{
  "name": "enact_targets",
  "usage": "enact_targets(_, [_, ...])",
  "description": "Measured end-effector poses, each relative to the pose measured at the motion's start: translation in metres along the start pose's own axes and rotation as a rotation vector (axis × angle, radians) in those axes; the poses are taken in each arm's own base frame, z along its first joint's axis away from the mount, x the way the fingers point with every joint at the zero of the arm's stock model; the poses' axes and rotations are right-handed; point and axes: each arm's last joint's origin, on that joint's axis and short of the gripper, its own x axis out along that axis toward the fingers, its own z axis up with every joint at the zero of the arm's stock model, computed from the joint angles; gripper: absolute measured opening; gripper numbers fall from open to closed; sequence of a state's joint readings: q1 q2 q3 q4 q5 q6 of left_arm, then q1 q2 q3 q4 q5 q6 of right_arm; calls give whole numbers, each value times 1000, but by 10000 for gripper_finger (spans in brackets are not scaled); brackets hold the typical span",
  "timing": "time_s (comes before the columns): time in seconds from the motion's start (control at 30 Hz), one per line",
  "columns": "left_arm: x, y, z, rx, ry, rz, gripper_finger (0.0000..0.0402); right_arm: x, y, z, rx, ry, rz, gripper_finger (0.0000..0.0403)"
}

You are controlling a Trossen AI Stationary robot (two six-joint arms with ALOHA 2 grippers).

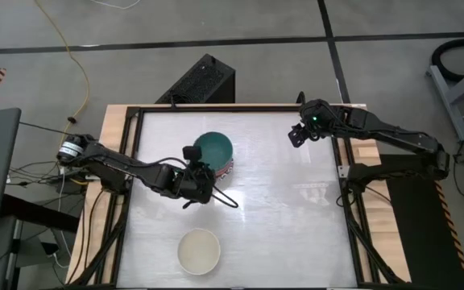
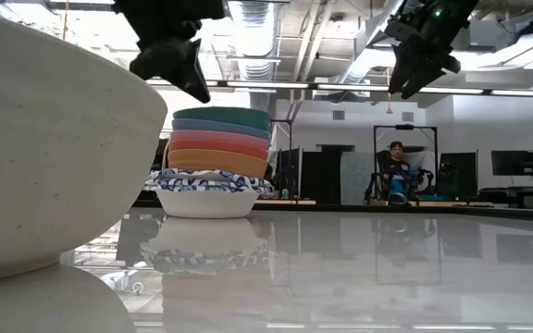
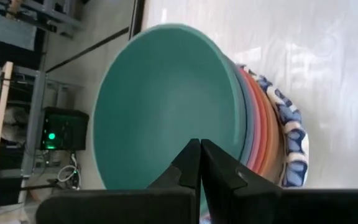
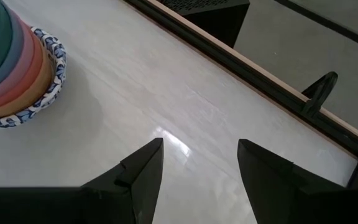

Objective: Nest bowls inside each other
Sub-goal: Stack the green bowl on top of the blue bowl

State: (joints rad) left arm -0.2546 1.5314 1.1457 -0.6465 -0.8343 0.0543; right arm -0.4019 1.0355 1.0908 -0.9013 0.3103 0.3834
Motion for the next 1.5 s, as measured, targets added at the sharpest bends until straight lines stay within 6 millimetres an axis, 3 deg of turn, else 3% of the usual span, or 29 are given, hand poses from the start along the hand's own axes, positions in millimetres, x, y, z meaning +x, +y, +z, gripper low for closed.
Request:
enact_targets(0.3, [1, -1, -2, -48, 3, 26, 0, 0, 0, 0, -1, 3, -1, 228])
enact_targets(0.53, [-35, 35, 25, -141, -130, 38, 0, 0, 0, 0, -1, 3, -1, 228])
enact_targets(0.77, [-90, 87, 35, -519, -326, -370, 0, 0, -1, -1, -5, 13, -6, 228])
enact_targets(0.9, [-102, 93, 29, -673, -302, -562, 0, 0, 0, -1, -4, 9, -4, 228])
enact_targets(1.0, [-105, 85, 23, -695, -211, -693, 0, 0, 2, 3, 13, -27, 15, 228])
enact_targets(1.1, [-109, 74, 22, -687, -146, -782, 0, -2, 12, 11, 10, -115, 124, 228])
enact_targets(1.3, [-123, 70, 24, -732, -202, -762, 0, 5, 54, 19, -159, -337, 496, 228])
enact_targets(1.5, [-136, 76, 24, -769, -284, -768, 0, 32, 92, 12, -292, -355, 584, 228])
